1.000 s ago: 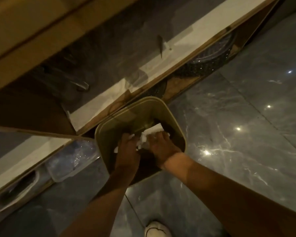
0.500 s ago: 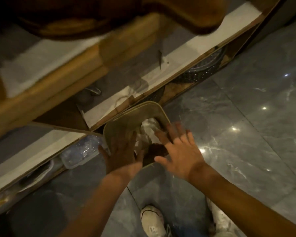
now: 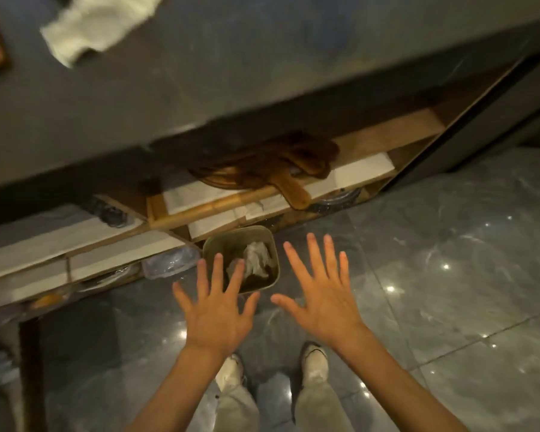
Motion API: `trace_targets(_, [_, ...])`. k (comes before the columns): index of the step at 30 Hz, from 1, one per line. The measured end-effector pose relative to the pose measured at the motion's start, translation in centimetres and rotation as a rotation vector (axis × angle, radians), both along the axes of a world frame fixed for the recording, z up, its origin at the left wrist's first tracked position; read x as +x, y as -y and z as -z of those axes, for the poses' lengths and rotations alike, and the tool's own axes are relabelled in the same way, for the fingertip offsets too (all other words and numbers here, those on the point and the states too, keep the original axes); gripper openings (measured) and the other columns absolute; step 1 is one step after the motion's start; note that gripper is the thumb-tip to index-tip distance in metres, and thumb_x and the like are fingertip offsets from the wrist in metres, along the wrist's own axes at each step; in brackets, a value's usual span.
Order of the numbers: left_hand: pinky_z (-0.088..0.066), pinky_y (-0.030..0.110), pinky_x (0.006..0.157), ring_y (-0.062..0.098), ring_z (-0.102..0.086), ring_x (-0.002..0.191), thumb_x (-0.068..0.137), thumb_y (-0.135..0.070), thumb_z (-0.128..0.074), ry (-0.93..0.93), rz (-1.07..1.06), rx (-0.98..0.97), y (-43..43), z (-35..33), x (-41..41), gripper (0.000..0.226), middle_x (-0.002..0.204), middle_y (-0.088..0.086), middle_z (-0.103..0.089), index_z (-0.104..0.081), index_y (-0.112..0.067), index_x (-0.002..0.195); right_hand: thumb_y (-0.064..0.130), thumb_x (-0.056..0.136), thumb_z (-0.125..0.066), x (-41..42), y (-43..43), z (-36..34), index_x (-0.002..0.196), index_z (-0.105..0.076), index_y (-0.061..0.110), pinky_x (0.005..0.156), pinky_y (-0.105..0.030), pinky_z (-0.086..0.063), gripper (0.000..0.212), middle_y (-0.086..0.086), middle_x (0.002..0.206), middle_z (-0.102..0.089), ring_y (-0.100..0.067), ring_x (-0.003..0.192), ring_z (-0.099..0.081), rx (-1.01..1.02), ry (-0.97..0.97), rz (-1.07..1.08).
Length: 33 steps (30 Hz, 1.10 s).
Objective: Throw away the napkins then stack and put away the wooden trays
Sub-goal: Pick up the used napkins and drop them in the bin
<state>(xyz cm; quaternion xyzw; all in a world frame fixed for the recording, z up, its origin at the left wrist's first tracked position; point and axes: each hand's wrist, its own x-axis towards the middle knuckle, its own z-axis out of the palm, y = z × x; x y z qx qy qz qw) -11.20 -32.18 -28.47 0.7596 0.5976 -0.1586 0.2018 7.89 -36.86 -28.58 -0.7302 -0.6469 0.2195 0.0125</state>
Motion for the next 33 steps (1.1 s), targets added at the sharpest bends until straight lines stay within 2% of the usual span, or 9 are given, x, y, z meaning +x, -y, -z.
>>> trace_targets(5, [-0.003, 0.066, 0.117, 0.032, 0.019, 0.149, 0.094, -0.064, -0.024, 0.06, -0.024, 0.052, 3.1, -13.5, 0.4, 0.068, 0.164, 0.0, 0.013, -0.003, -0.039, 0.153, 0.08, 0.084, -0.023, 1.5, 3.1, -11.4, 0.151, 0.01, 0.04, 0.118, -0.054, 0.01, 0.085, -0.005, 0.162, 0.019, -0.028, 0.145, 0.028, 0.027, 0.011, -0.056])
trace_targets(9, [-0.002, 0.062, 0.119, 0.029, 0.017, 0.15, 0.095, -0.063, -0.024, 0.052, -0.038, 0.121, 4.9, -22.7, 0.6, 0.066, 0.165, -0.002, 0.01, -0.005, -0.038, 0.153, 0.082, 0.082, -0.017, 2.9, 5.6, -18.4, 0.15, 0.014, 0.043, 0.116, -0.052, 0.015, 0.084, -0.004, 0.161, 0.023, -0.026, 0.142, 0.035, -0.016, 0.029, -0.083])
trace_targets(13, [-0.003, 0.061, 0.12, 0.027, 0.014, 0.151, 0.095, -0.062, -0.025, 0.067, -0.069, 0.183, 7.1, -29.0, -0.6, 0.065, 0.165, -0.002, 0.006, -0.008, -0.038, 0.153, 0.084, 0.08, -0.012, 4.2, 6.8, -23.7, 0.149, 0.014, 0.045, 0.116, -0.052, 0.015, 0.084, -0.004, 0.16, 0.022, -0.027, 0.143, 0.034, -0.023, 0.012, -0.12])
trace_targets(19, [-0.006, 0.058, 0.121, 0.025, 0.009, 0.151, 0.097, -0.055, -0.03, 0.117, -0.226, 0.187, 8.6, -32.6, -2.6, 0.062, 0.165, 0.0, -0.003, -0.015, -0.034, 0.153, 0.084, 0.081, -0.012, 5.3, 4.6, -28.8, 0.146, 0.016, 0.047, 0.116, -0.045, 0.015, 0.08, 0.0, 0.163, 0.013, -0.021, 0.145, 0.028, 0.042, 0.009, -0.19])
trace_targets(23, [-0.008, 0.055, 0.122, 0.025, 0.004, 0.152, 0.098, -0.053, -0.032, 0.15, -0.321, 0.167, 7.8, -33.7, -3.1, 0.06, 0.165, 0.0, -0.006, -0.018, -0.032, 0.153, 0.084, 0.08, -0.011, 5.1, 1.4, -30.8, 0.15, 0.005, 0.046, 0.118, -0.045, 0.008, 0.082, 0.001, 0.164, 0.004, -0.019, 0.147, 0.02, 0.09, 0.007, -0.21])
trace_targets(26, [-0.017, 0.051, 0.122, 0.023, -0.011, 0.151, 0.099, -0.049, -0.035, 0.191, -0.352, 0.176, 5.8, -34.2, -3.6, 0.055, 0.162, 0.001, -0.019, -0.028, -0.03, 0.15, 0.083, 0.079, -0.01, 4.9, -1.4, -32.1, 0.152, -0.002, 0.043, 0.119, -0.044, 0.002, 0.083, 0.002, 0.164, -0.004, -0.019, 0.149, 0.01, 0.102, -0.015, -0.238])
trace_targets(29, [-0.032, 0.046, 0.116, 0.02, -0.03, 0.145, 0.097, -0.049, -0.037, 0.233, -0.355, 0.229, 2.7, -34.4, -4.4, 0.05, 0.157, 0.0, -0.032, -0.039, -0.028, 0.143, 0.076, 0.086, -0.02, 4.7, -4.5, -33.0, 0.151, -0.01, 0.042, 0.119, -0.042, -0.001, 0.075, 0.003, 0.163, -0.013, -0.019, 0.15, 0.003, 0.082, -0.022, -0.255])
trace_targets(33, [-0.034, 0.049, 0.114, 0.021, -0.032, 0.144, 0.097, -0.051, -0.036, 0.237, -0.354, 0.234, -3.2, -34.1, -5.6, 0.051, 0.158, 0.0, -0.032, -0.039, -0.031, 0.143, 0.069, 0.091, -0.028, 4.0, -9.3, -33.7, 0.151, -0.013, 0.04, 0.12, -0.043, -0.004, 0.069, 0.004, 0.162, -0.016, -0.019, 0.15, -0.001, 0.07, -0.025, -0.234])
